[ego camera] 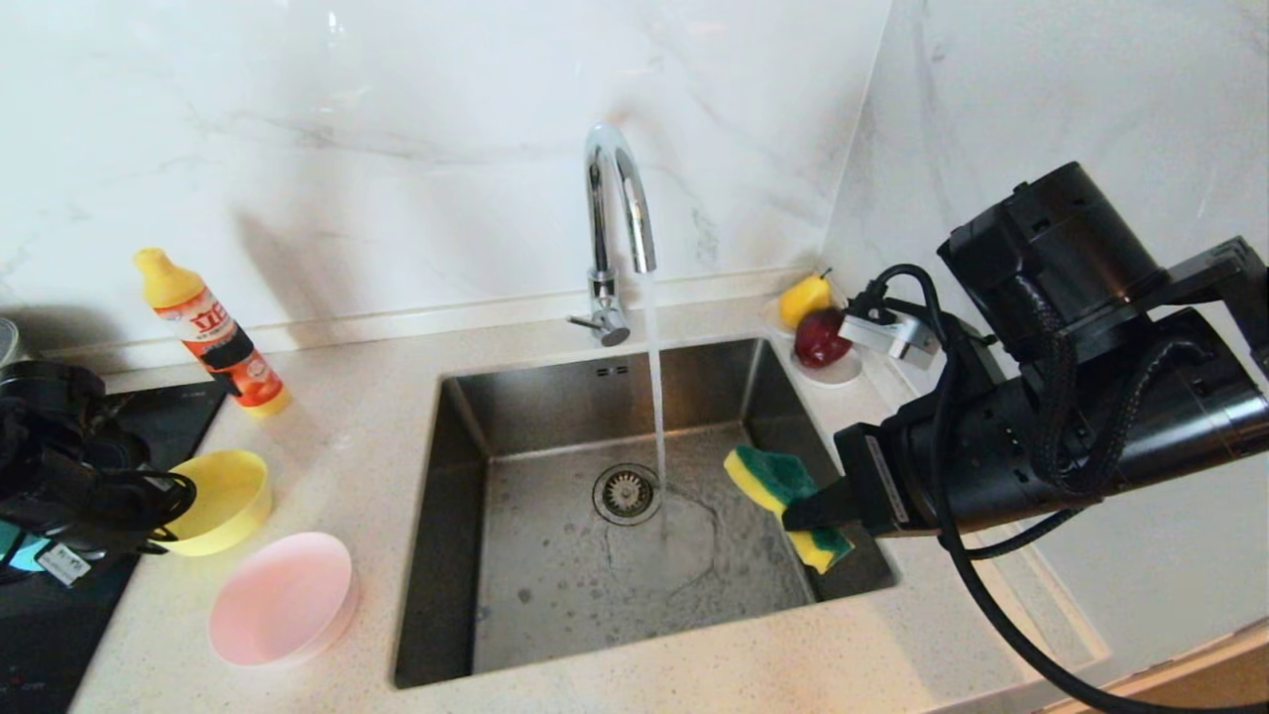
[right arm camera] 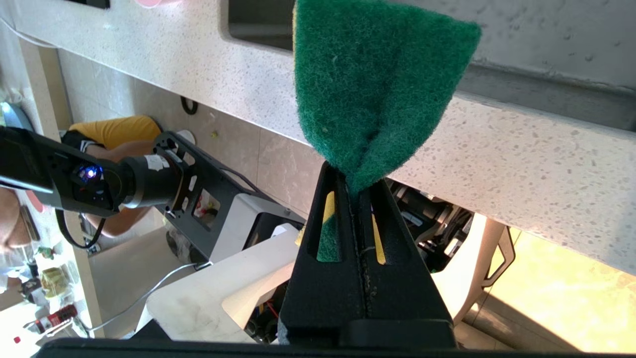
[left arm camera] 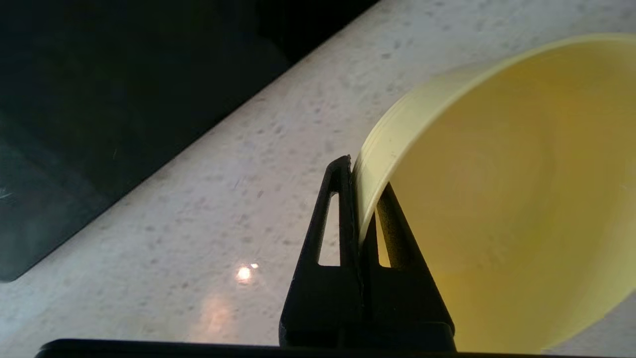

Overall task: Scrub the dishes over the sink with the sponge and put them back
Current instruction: Place the bowl on the table, then wash the bowl

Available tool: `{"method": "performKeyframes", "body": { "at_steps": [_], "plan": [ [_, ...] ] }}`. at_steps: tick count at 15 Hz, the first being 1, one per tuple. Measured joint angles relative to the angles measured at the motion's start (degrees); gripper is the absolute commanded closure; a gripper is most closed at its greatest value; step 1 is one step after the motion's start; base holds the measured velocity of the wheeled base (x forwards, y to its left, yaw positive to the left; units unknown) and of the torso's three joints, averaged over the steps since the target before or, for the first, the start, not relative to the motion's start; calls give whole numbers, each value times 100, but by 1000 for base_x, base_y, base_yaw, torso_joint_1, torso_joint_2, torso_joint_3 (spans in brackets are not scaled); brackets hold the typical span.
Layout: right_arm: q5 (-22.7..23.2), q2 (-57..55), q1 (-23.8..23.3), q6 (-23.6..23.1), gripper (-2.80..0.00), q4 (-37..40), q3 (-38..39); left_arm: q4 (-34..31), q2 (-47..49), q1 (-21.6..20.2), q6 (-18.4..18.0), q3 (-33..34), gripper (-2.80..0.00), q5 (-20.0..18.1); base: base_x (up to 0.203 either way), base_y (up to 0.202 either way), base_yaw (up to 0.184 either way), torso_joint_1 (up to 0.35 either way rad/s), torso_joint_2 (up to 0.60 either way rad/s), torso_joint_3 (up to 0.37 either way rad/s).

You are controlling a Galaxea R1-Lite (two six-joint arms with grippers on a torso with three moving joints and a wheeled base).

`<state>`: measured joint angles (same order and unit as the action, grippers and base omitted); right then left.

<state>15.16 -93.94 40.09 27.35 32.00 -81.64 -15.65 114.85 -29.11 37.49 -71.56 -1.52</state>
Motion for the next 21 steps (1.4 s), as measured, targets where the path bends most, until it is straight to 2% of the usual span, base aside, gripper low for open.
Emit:
{"method": "performKeyframes", "body": {
  "at_steps": [2,9,10,15,19,20,21],
  "plan": [
    [0,-10,1,4,0,0,0,11,28,-109,-9,-133,0,-248,0,0,0,0,0,0],
    [2,-71,17,2,0,-2,-27,4,270,-159,-12,-560,0,-298,0,0,0,0,0,0],
    [2,-77,17,2,0,0,-30,6,305,-160,-10,-589,-280,-294,0,0,0,0,0,0],
    [-3,-63,15,2,0,-2,-22,-33,320,-162,20,-699,-280,-302,0,0,0,0,0,0],
    [-5,-63,11,0,0,-2,-41,-147,-235,-167,72,-737,-280,-316,0,0,0,0,0,0],
    [-5,-69,12,2,0,-2,-50,-202,-449,-167,77,-746,0,-318,0,0,0,0,0,0],
    [-5,-74,15,2,0,-2,-63,-317,-678,-167,67,-763,0,-317,0,0,0,0,0,0]
  ]
}}
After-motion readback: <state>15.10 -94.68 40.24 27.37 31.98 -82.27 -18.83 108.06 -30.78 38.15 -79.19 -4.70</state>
